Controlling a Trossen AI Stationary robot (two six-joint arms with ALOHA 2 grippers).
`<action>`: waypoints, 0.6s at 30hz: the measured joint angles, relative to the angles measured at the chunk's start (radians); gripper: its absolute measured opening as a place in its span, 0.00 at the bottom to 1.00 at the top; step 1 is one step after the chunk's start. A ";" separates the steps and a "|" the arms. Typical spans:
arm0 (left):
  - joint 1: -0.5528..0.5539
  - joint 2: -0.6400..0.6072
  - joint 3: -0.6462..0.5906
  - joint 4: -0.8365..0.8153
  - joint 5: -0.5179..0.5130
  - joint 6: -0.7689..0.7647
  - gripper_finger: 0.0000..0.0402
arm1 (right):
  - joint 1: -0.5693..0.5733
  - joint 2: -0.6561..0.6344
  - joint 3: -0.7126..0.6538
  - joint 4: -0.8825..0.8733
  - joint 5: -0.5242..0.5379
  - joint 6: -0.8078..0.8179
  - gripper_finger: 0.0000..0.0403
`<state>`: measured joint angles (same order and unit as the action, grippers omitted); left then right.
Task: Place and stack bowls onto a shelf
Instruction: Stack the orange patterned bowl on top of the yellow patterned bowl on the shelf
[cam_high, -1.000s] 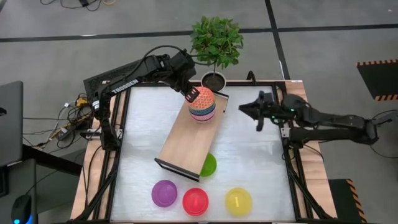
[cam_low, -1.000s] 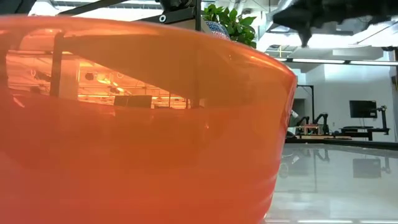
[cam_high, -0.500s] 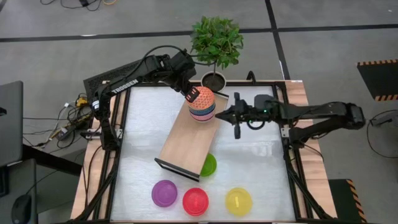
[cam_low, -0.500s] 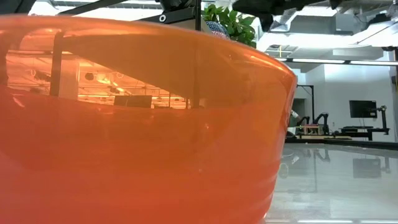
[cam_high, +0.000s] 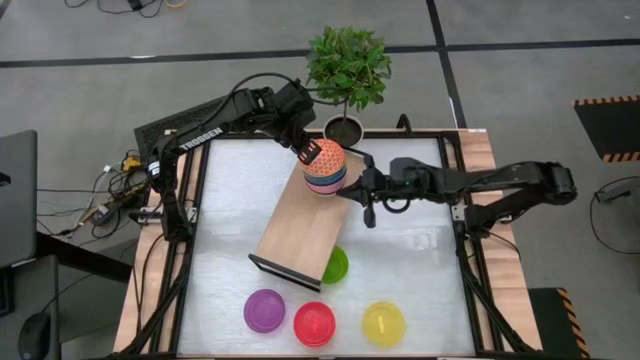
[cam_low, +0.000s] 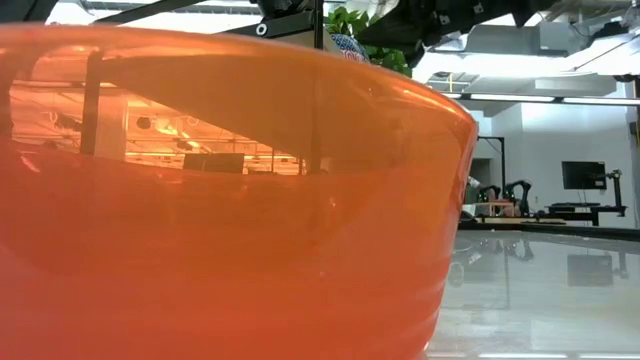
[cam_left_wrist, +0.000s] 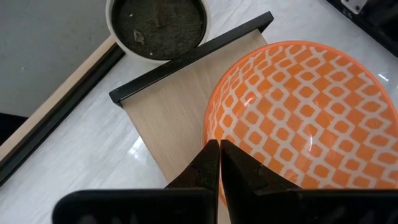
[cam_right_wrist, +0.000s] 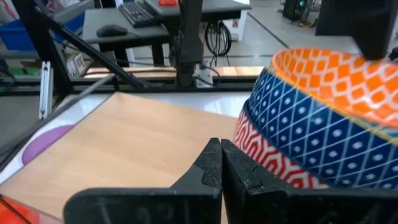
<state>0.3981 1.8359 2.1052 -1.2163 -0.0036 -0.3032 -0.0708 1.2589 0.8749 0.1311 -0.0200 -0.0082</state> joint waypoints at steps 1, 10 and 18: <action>0.000 0.000 0.000 0.000 0.000 0.003 0.00 | 0.000 0.006 0.000 0.002 0.000 0.000 0.04; 0.000 0.000 0.000 0.002 0.000 0.004 0.00 | 0.017 -0.029 0.002 0.033 0.067 -0.051 0.04; 0.000 0.000 0.000 0.004 0.001 0.004 0.00 | -0.041 0.011 0.002 0.005 0.073 -0.064 0.05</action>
<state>0.3981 1.8359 2.1052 -1.2119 -0.0030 -0.2996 -0.1116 1.2698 0.8768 0.1366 0.0535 -0.0721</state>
